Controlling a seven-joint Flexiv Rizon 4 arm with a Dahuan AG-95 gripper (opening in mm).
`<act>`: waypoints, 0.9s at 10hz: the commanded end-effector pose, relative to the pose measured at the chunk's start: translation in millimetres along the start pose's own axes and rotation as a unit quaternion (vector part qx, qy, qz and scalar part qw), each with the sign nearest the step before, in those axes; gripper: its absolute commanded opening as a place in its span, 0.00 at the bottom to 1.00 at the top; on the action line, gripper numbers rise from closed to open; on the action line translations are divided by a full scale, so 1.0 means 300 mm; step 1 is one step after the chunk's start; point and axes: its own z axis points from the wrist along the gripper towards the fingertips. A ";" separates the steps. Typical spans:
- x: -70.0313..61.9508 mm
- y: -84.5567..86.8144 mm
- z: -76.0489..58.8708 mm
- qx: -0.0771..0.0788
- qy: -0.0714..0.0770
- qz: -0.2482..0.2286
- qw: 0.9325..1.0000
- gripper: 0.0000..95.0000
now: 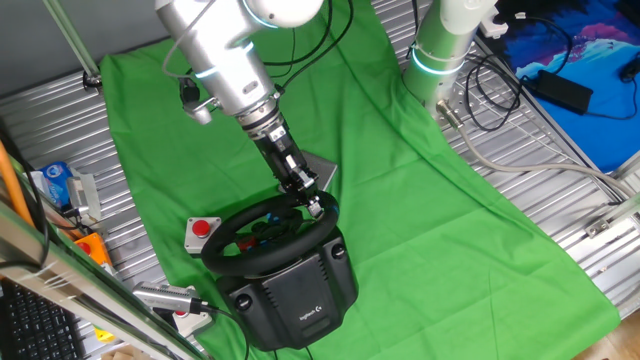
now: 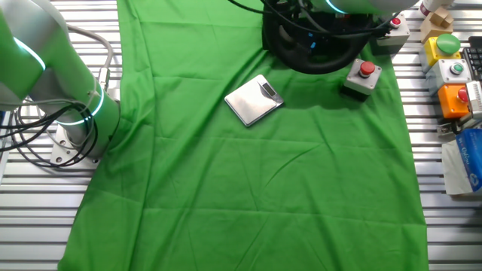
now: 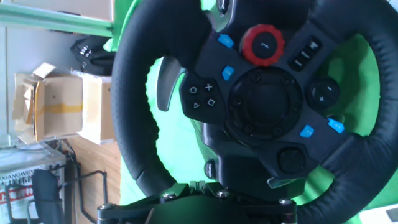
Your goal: Rotate the steering wheel 90 degrees clockwise
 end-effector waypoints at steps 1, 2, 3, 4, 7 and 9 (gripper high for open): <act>-0.014 0.013 -0.009 -0.007 0.002 0.012 1.000 0.00; -0.020 0.018 -0.012 -0.007 0.002 0.015 1.000 0.00; -0.032 0.027 -0.016 -0.008 0.002 0.021 1.000 0.00; -0.037 0.032 -0.018 -0.009 0.002 0.023 1.000 0.00; -0.042 0.042 -0.021 -0.006 0.007 0.018 1.000 0.00; -0.037 0.039 -0.026 -0.007 0.026 0.001 1.000 0.00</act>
